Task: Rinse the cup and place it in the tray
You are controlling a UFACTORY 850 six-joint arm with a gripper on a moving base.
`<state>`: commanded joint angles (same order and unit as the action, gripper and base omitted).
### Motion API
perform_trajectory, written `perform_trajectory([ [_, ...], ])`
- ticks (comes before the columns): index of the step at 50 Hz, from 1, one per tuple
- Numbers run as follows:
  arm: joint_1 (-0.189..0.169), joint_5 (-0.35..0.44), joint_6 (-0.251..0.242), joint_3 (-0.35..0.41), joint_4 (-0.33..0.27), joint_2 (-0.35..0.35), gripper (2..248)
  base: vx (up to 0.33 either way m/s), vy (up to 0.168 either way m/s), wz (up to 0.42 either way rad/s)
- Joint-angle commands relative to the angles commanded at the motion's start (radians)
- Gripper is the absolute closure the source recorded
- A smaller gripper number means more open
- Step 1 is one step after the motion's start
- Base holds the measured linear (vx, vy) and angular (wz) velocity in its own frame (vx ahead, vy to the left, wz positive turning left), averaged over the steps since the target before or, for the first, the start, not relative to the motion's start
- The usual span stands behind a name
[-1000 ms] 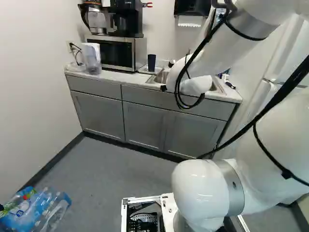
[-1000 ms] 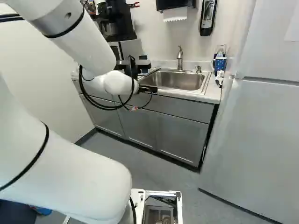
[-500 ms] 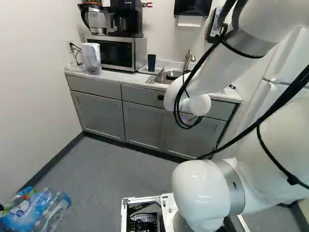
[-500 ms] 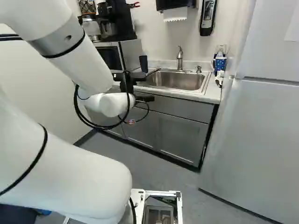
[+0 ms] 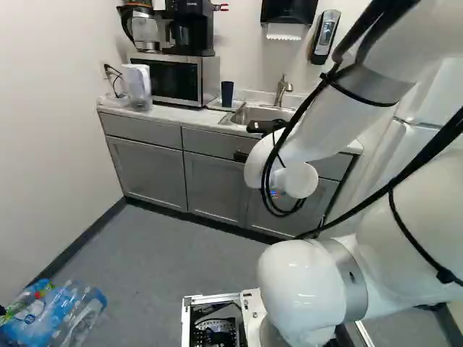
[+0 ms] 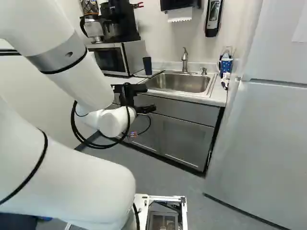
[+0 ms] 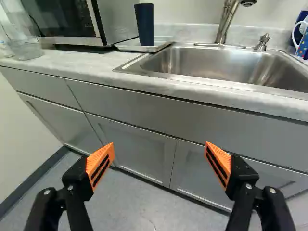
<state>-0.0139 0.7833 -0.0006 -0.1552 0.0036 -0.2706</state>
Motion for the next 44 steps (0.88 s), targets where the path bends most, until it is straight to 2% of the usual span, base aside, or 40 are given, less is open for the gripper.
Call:
perform_trajectory([
  [24,0.012,0.075,0.001,0.057,-0.003,-0.007,3,0.0,0.0,0.0],
  [44,0.014,0.089,0.001,0.068,-0.004,-0.009,3,0.0,0.0,0.0],
])
